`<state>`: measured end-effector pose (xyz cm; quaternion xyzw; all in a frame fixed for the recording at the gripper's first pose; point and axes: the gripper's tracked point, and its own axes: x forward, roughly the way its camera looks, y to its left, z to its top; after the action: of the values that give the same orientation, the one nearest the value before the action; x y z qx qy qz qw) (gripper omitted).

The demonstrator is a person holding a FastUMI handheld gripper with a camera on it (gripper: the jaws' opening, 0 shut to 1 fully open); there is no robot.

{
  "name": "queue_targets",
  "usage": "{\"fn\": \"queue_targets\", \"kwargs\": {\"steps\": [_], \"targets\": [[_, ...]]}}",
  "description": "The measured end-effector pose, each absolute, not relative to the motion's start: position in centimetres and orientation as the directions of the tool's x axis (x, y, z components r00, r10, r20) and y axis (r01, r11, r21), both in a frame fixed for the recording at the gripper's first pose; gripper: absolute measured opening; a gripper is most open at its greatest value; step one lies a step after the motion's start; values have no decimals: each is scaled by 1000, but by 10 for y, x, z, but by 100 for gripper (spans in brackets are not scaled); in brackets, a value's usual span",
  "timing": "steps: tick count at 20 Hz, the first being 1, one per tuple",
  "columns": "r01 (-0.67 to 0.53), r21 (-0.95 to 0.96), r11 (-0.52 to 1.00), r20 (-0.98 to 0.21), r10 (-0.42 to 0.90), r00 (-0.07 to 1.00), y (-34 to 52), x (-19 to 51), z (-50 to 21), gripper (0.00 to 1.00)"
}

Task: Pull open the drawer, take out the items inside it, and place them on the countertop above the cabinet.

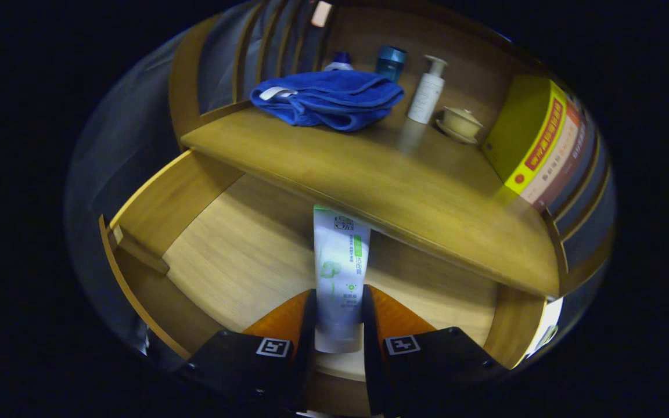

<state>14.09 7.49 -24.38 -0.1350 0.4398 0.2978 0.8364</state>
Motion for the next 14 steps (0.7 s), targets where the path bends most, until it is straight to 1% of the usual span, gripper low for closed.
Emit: {"fn": "queue_targets", "kwargs": {"steps": [2, 4, 5, 6, 7, 8, 9, 11, 14], "targets": [[-684, 38, 728, -792, 439, 424, 95, 134, -231, 45], [-771, -32, 636, -759, 486, 433, 109, 137, -217, 45], [-787, -37, 616, -749, 504, 430, 115, 136, -213, 45], [-794, -10, 608, -753, 518, 406, 120, 126, -209, 46], [-821, 25, 570, -742, 561, 366, 132, 114, -205, 46], [-856, 13, 516, -737, 584, 341, 141, 110, -205, 46], [-877, -22, 480, -721, 600, 346, 145, 111, -198, 45], [-884, -4, 468, -715, 616, 329, 156, 103, -193, 45], [-902, 33, 431, -643, 700, 311, 170, 92, -167, 45]]}}
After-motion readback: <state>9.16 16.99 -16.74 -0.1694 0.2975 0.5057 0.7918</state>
